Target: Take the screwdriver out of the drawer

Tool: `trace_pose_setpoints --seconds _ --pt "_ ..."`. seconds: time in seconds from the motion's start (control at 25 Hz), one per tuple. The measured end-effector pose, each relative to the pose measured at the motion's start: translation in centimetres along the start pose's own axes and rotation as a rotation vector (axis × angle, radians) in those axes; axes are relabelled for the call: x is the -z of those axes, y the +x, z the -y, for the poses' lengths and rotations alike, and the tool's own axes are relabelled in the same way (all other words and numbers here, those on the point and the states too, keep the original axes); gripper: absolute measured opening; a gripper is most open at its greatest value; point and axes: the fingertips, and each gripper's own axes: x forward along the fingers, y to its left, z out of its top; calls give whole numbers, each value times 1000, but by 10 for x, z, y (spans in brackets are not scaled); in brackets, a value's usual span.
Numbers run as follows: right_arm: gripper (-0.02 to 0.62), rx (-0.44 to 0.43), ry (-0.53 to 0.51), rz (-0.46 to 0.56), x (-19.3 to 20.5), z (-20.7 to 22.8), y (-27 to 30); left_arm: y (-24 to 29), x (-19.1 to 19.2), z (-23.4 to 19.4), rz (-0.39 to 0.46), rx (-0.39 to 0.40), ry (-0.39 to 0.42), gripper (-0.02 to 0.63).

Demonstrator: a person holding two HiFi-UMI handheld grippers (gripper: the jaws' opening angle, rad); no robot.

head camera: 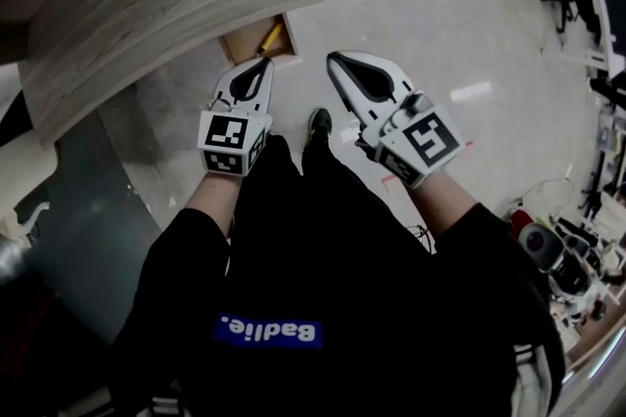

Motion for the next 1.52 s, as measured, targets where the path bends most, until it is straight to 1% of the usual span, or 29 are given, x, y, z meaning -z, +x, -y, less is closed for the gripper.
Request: trace_pose_setpoints --seconds 0.16,0.52,0.84,1.12,1.36,1.52 --pt "29 22 10 -20 9 10 2 25 17 -13 -47 -4 27 4" --pt "29 46 42 -37 27 24 1 71 82 -36 -205 -31 77 28" --pt "29 53 60 -41 41 38 -1 109 117 -49 -288 -61 123 55" --pt "29 53 64 -54 56 38 3 133 167 -73 -384 -95 143 78" --pt "29 80 71 -81 69 49 -12 149 196 -90 -477 -149 204 92" --pt "29 110 81 -95 74 62 -26 163 211 -95 -539 -156 245 100"
